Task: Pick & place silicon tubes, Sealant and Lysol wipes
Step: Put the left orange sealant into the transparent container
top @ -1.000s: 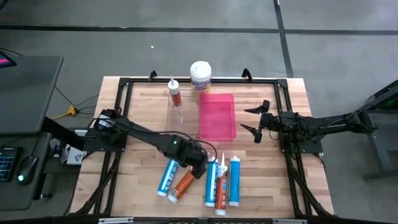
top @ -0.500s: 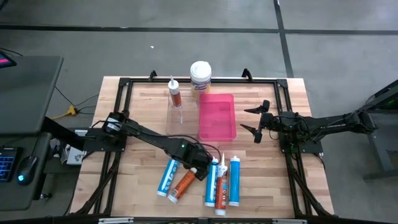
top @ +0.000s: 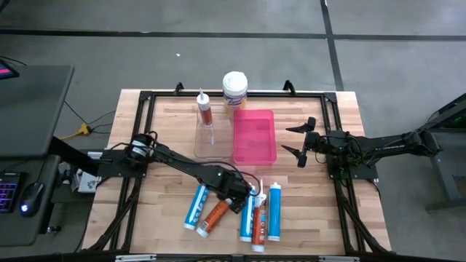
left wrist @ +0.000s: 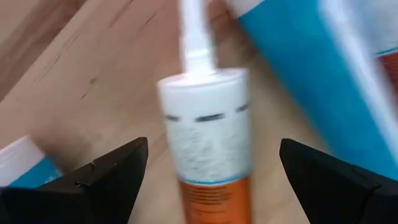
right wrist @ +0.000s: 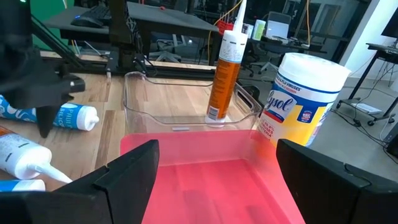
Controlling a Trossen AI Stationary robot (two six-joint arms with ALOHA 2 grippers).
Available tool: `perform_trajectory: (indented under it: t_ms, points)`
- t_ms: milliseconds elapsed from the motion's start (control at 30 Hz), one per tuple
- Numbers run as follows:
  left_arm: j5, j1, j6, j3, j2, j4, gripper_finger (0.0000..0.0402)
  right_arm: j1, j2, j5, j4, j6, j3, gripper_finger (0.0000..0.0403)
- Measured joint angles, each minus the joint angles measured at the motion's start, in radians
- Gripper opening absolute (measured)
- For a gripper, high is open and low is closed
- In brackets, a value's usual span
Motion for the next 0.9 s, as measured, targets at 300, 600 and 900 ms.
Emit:
perform_trajectory:
  t_ms: [300,600,900]
  points:
    - [0.022,0.001,0.028,0.005,0.044,0.034,0.0358,0.000,0.000,0.000,-0.003,0.000,0.000,0.0321]
    - [0.048,0.001,0.058,-0.003,0.076,0.005,0.0358,0.000,0.000,0.000,-0.006,0.000,0.000,0.0321]
    - [0.086,0.000,0.083,0.005,0.106,0.029,0.0358,0.000,0.000,0.000,-0.010,0.000,0.000,0.0321]
